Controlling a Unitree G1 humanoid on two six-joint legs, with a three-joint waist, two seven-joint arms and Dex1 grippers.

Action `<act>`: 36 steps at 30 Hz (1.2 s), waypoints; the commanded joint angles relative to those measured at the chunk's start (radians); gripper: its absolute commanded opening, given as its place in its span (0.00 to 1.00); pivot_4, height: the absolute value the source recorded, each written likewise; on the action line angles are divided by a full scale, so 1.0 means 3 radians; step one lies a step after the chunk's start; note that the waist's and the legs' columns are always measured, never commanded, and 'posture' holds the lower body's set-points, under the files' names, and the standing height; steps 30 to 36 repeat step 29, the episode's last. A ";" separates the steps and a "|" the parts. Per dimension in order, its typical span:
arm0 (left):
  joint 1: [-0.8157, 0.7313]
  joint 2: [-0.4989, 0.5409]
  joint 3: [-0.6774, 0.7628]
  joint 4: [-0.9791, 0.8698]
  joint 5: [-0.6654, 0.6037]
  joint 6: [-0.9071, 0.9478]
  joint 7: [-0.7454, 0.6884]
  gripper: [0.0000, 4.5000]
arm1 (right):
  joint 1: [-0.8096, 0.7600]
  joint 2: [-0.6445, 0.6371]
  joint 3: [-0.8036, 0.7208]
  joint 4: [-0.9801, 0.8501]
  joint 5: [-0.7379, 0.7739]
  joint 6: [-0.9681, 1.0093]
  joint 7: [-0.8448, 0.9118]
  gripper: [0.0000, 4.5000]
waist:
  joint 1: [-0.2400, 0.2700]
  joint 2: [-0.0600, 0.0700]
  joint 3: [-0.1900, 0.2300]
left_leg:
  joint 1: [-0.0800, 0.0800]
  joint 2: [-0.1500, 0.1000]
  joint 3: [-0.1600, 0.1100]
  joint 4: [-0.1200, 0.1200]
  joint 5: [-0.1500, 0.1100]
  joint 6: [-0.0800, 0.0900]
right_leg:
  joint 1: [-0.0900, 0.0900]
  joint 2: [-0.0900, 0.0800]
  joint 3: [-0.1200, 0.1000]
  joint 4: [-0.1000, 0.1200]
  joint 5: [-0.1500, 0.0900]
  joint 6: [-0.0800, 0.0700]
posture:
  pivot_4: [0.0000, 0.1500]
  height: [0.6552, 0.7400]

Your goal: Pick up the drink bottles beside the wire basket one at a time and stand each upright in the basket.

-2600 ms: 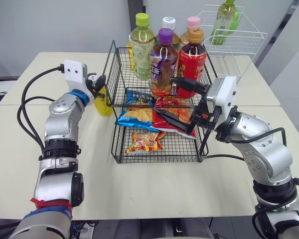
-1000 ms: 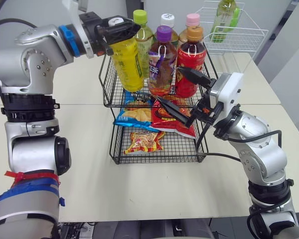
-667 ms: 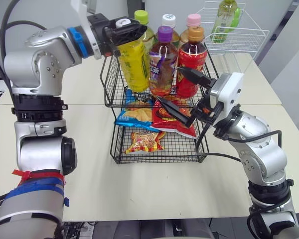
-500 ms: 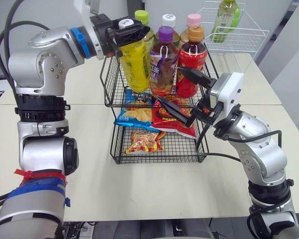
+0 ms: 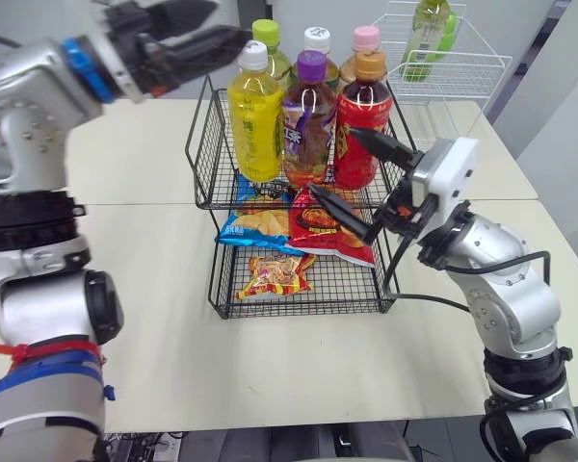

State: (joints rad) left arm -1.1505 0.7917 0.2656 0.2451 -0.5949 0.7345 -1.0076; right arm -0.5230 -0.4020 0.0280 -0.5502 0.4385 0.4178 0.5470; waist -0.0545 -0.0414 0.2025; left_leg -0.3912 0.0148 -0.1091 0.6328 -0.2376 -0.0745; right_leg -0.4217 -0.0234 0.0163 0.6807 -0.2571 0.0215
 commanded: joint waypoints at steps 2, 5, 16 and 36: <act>0.0272 0.0416 0.0309 0.0021 0.0009 -0.0067 -0.0022 0.99 | -0.0170 -0.0326 -0.0530 -0.0226 0.0627 0.0325 0.0128 1.00 | 0.0000 0.0000 0.0000 | 0.0001 0.0000 0.0001 0.0000 0.0000 0.0000 | 0.0001 0.0000 0.0001 0.0000 0.0000 0.0000 | 1.00 1.00; 0.0545 0.0577 0.0418 0.0049 0.0033 -0.0142 -0.0038 0.99 | -0.0356 -0.0632 -0.0799 -0.0126 0.0942 0.0552 0.0191 1.00 | 0.0009 0.0001 0.0000 | 0.0003 0.0000 0.0000 0.0001 0.0000 0.0001 | 0.0004 -0.0001 -0.0001 0.0000 0.0000 0.0000 | 1.00 1.00; 0.1950 0.0828 0.0503 0.0695 0.0662 -0.1297 -0.0116 0.99 | 0.0094 -0.2238 -0.1155 0.1612 0.0462 0.0138 0.1708 1.00 | 0.0074 0.0001 -0.0001 | 0.0011 -0.0001 0.0013 0.0000 -0.0002 0.0003 | 0.0007 -0.0003 0.0007 -0.0004 0.0000 0.0000 | 1.00 1.00; 0.2443 0.0824 0.0528 0.1214 0.0925 -0.2130 -0.0063 0.99 | -0.0266 -0.2097 -0.0726 0.3758 -0.0412 -0.1409 0.2310 1.00 | 0.0059 0.0004 0.0000 | 0.0027 0.0004 0.0036 0.0000 -0.0001 0.0004 | 0.0009 0.0000 0.0027 0.0000 0.0000 0.0001 | 1.00 1.00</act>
